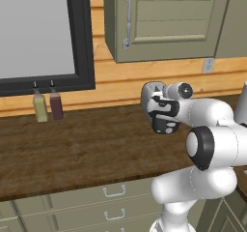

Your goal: Start the toaster. Once the lever pops up, take the bread to the plate on the dining counter.

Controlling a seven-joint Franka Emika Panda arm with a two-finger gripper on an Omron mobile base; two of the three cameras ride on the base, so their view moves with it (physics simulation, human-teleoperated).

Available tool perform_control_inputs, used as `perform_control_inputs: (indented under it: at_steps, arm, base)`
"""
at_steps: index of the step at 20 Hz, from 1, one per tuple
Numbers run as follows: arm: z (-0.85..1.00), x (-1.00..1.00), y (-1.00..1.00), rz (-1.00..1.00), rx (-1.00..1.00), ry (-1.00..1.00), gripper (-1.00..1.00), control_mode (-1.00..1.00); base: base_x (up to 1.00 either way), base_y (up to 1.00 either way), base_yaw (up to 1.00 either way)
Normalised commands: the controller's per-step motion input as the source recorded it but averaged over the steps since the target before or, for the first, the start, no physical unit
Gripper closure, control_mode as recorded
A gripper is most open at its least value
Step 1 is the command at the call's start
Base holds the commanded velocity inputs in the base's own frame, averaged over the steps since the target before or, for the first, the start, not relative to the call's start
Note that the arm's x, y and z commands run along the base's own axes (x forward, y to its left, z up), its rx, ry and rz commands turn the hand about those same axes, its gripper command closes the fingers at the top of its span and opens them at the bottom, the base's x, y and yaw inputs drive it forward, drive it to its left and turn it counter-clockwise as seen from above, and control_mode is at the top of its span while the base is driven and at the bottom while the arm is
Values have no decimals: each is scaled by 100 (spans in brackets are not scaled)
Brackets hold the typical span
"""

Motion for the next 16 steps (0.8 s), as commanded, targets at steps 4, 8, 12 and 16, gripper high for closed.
perform_control_inputs:
  at_steps: [4,8,12,16]
  arm:
    - [0,0,0,0,0,0,-100,-100]
    - [0,0,0,0,0,0,-100,-100]
    - [0,0,0,0,0,0,-100,-100]
    - [0,0,0,0,0,0,-100,-100]
  base:
    - [0,0,0]
    - [0,0,0]
    - [0,0,0]
    - [0,0,0]
